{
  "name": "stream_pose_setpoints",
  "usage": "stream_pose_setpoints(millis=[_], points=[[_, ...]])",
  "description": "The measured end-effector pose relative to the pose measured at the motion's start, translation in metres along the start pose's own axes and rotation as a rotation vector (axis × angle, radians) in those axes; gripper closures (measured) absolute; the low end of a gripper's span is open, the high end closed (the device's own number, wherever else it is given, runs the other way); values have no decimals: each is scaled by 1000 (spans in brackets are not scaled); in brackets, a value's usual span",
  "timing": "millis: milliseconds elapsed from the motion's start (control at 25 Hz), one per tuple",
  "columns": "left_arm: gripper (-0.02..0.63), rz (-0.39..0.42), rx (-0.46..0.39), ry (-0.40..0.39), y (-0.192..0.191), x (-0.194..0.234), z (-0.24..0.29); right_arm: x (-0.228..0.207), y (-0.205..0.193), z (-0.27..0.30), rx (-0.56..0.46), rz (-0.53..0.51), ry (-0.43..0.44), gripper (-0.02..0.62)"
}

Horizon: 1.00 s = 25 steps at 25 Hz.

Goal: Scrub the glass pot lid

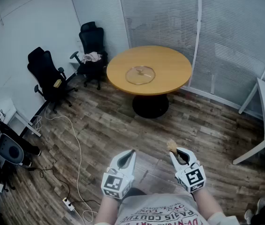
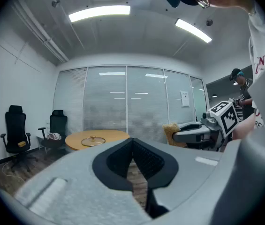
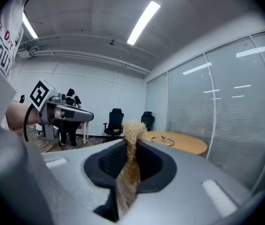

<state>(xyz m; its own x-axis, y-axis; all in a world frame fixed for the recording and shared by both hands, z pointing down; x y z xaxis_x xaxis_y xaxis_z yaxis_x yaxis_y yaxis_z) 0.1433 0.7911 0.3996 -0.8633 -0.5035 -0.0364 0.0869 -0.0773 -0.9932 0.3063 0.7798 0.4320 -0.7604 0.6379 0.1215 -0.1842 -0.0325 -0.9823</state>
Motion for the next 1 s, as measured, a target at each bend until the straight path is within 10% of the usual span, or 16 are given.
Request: stream_pose_setpoints(millis=[1000], points=[[600,7,44,-6,-21,16,45,-34,-26,35,-10,50,-3,540]])
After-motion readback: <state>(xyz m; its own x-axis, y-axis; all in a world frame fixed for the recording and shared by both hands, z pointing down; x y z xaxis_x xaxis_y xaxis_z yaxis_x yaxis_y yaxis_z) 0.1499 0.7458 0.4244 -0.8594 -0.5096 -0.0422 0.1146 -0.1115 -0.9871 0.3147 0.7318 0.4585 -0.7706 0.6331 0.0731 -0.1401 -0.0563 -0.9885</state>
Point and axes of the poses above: the fingertips, and each gripper's own axes: z forward along the fingers, x to its left, y out of its top, the point moved 1 cm from there along -z, backward along the fingers, and after that the axes turned 1 degree about -z, right-handed, at the moved point
